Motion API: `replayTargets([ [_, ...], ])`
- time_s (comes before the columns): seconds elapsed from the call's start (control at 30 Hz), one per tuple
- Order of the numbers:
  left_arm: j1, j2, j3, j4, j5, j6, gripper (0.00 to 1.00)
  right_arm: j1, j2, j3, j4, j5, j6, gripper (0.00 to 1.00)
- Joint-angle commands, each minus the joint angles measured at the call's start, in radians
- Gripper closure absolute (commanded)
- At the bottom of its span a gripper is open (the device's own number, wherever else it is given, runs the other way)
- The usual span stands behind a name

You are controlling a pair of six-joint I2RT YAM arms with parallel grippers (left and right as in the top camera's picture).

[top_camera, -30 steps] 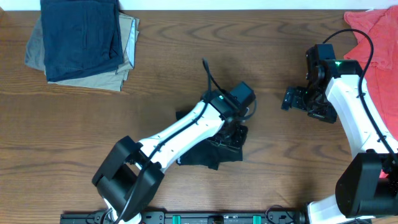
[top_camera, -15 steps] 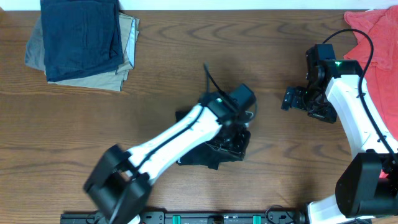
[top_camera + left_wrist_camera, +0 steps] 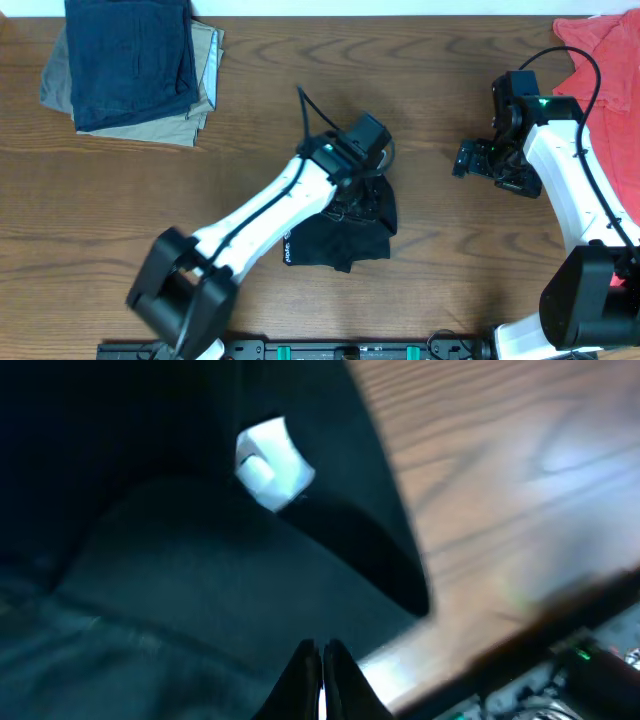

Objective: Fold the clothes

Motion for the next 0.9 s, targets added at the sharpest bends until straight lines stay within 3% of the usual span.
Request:
replayTargets([
  [0.0,-0.012,0.071,-0.03,0.02,0.038,-0.025,0.94,0.003,-0.001,0.011,-0.001,0.0,-0.001,0.01],
  [0.3,-0.104,0.201,-0.032,0.034,0.089,-0.057,0.94,0.003,-0.001,0.011,-0.001,0.0,-0.001,0.01],
  [0.57,-0.144,0.207,-0.032,0.061,0.087,-0.058,0.94,0.003,-0.001,0.011,-0.001,0.0,-0.001,0.01],
  [0.87,-0.127,0.041,0.032,-0.086,0.145,0.056,0.94,0.003,-0.001,0.011,-0.001,0.0,-0.002,0.01],
])
